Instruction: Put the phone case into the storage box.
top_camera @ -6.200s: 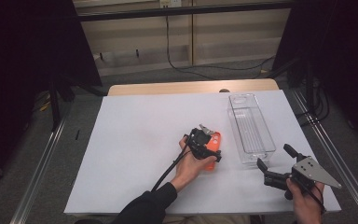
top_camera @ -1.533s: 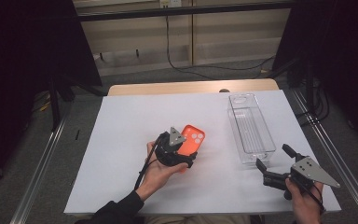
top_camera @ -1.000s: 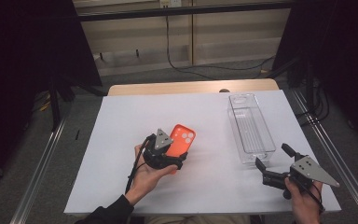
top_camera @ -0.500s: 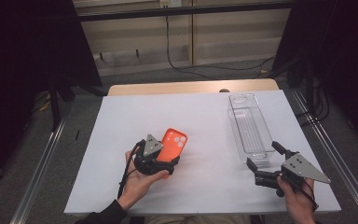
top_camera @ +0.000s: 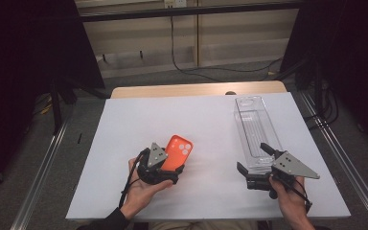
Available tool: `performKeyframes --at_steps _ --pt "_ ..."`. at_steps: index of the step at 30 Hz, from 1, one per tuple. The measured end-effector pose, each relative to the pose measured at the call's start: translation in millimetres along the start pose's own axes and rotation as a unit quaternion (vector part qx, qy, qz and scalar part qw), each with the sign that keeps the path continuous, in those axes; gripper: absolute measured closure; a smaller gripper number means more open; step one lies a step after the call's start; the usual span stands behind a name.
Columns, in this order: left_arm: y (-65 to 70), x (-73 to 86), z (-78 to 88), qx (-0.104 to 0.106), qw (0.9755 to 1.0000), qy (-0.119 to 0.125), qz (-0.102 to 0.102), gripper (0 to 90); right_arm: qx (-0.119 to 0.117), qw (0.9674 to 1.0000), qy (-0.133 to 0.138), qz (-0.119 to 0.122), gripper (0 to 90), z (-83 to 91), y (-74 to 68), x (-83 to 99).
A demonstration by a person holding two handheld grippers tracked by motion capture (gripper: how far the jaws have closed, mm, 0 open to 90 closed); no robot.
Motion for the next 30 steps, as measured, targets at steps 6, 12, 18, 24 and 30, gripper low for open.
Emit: performKeyframes --at_steps 6,12,18,24,30 --pt "7.4 -1.1 -0.5 0.008 0.9999 0.002 -0.014 14.0 -0.024 0.9997 -0.002 0.007 0.0 -8.9 -16.0 -6.0" --pt "9.8 -1.9 -0.5 0.005 0.9997 0.007 -0.023 14.0 -0.065 0.9977 -0.016 0.005 0.0 -16.5 -37.2 -6.7" --pt "15.3 -2.3 -2.3 0.001 0.9992 0.006 -0.038 14.0 -0.082 0.9959 -0.038 -0.003 0.0 -25.7 -46.9 -4.0" --pt "18.2 -3.7 -3.1 -0.004 0.9987 0.01 -0.05 14.0 -0.092 0.994 -0.058 -0.012 0.0 -33.8 -51.8 -2.5" --pt "21.5 -3.9 -3.9 -0.017 0.9972 0.011 -0.072 14.0 -0.077 0.993 -0.09 -0.007 1.9 -41.4 -56.1 2.7"
Point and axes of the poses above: each handheld gripper's, and its own axes: z roughly backward along the jaws, x roughly out of its underside, y roughly to its right, the point moved 7 cm from there along -z, roughly forward along the jaws, and after that the axes turned 7 degrees about x, right-handed, at the moved point
